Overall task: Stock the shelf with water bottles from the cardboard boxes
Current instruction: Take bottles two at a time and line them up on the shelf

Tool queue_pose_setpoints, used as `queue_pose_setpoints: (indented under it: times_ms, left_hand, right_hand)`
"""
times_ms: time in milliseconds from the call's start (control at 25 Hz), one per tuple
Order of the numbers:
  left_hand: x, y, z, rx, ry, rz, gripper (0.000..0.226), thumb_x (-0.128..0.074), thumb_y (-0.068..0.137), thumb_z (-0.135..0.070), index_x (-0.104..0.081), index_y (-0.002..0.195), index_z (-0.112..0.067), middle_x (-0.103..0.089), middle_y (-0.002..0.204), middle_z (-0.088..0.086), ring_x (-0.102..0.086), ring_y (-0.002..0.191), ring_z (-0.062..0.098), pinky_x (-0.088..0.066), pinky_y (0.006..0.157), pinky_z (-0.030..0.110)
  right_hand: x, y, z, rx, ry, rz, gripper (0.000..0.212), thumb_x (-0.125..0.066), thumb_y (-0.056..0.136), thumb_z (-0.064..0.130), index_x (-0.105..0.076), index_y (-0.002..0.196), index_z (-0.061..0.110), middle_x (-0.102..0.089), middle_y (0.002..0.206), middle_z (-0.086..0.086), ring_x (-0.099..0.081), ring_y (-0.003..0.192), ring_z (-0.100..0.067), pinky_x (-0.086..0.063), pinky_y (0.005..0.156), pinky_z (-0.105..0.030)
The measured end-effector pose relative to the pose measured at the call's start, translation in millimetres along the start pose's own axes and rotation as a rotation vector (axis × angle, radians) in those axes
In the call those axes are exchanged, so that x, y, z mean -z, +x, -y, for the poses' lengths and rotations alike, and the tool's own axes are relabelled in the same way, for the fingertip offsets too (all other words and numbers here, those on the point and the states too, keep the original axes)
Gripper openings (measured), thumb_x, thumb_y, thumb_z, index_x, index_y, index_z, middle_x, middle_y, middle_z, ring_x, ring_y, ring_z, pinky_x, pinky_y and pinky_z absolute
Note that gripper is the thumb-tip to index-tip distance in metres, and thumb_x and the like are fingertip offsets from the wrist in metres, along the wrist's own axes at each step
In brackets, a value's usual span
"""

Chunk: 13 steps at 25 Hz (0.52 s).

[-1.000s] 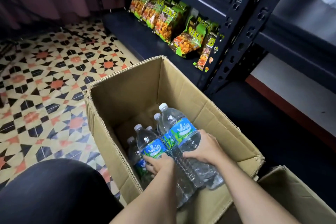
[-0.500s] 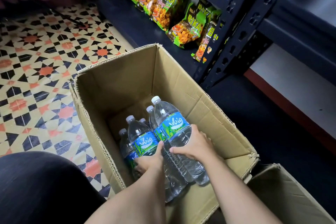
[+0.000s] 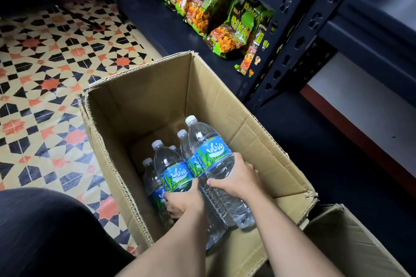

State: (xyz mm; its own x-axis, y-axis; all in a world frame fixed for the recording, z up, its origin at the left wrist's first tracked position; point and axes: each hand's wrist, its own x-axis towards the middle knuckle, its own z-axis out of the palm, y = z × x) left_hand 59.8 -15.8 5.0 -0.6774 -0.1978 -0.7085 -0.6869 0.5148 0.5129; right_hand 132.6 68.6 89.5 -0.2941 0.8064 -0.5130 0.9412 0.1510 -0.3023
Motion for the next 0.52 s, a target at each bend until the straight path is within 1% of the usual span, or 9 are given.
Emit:
queue_pose_setpoints:
  times_ms: [80,200,320,400,480,520]
  left_hand:
    - [1,-2,-3,-0.003,-0.039,-0.039,0.088,-0.093,0.062,-0.032,-0.051,0.129,0.006,-0.052,0.137,0.027,-0.05,0.128,0.039,-0.037,0.109,0.047]
    - [4,-10,-13,-0.035,-0.102,-0.091,0.085,-0.094,0.059,-0.028,-0.054,0.126,0.006,-0.052,0.134,0.027,-0.047,0.128,0.04,-0.038,0.106,0.047]
    - [14,-27,-35,-0.107,-0.194,-0.083,0.083,-0.093,0.06,-0.03,-0.056,0.124,0.008,-0.052,0.132,0.027,-0.048,0.126,0.039,-0.038,0.103,0.045]
    - [25,-43,-48,-0.201,-0.226,-0.055,0.081,-0.093,0.059,-0.034,-0.059,0.119,0.008,-0.057,0.126,0.026,-0.052,0.122,0.038,-0.039,0.101,0.043]
    - [42,-60,-57,-0.365,-0.23,-0.029,0.075,-0.092,0.058,-0.038,-0.064,0.113,0.004,-0.062,0.116,0.022,-0.056,0.116,0.036,-0.04,0.098,0.039]
    - [52,-70,-62,-0.458,-0.237,-0.006,0.072,-0.092,0.057,-0.04,-0.066,0.11,0.0,-0.063,0.112,0.019,-0.058,0.112,0.034,-0.042,0.097,0.039]
  right_hand:
    - [1,-3,0,0.006,0.021,-0.023,0.089,-0.08,0.054,0.063,-0.043,0.128,0.032,-0.061,0.129,-0.001,-0.056,0.122,-0.028,-0.045,0.098,-0.036]
    - [7,-9,2,0.03,0.072,-0.056,0.083,-0.078,0.05,0.062,-0.046,0.121,0.034,-0.066,0.121,0.004,-0.059,0.116,-0.024,-0.048,0.095,-0.036]
    - [21,-19,8,0.083,0.145,-0.106,0.079,-0.081,0.052,0.057,-0.048,0.12,0.034,-0.066,0.115,0.009,-0.06,0.113,-0.02,-0.049,0.092,-0.033]
    - [34,-31,13,0.131,0.228,-0.157,0.075,-0.085,0.059,0.049,-0.047,0.122,0.033,-0.064,0.116,0.01,-0.055,0.117,-0.017,-0.044,0.09,-0.026]
    - [47,-48,17,0.172,0.295,-0.24,0.074,-0.084,0.062,0.048,-0.046,0.124,0.033,-0.062,0.12,0.011,-0.051,0.119,-0.016,-0.04,0.089,-0.026]
    - [56,-60,19,0.191,0.316,-0.303,0.074,-0.084,0.061,0.05,-0.046,0.123,0.034,-0.062,0.12,0.012,-0.053,0.118,-0.016,-0.041,0.089,-0.027]
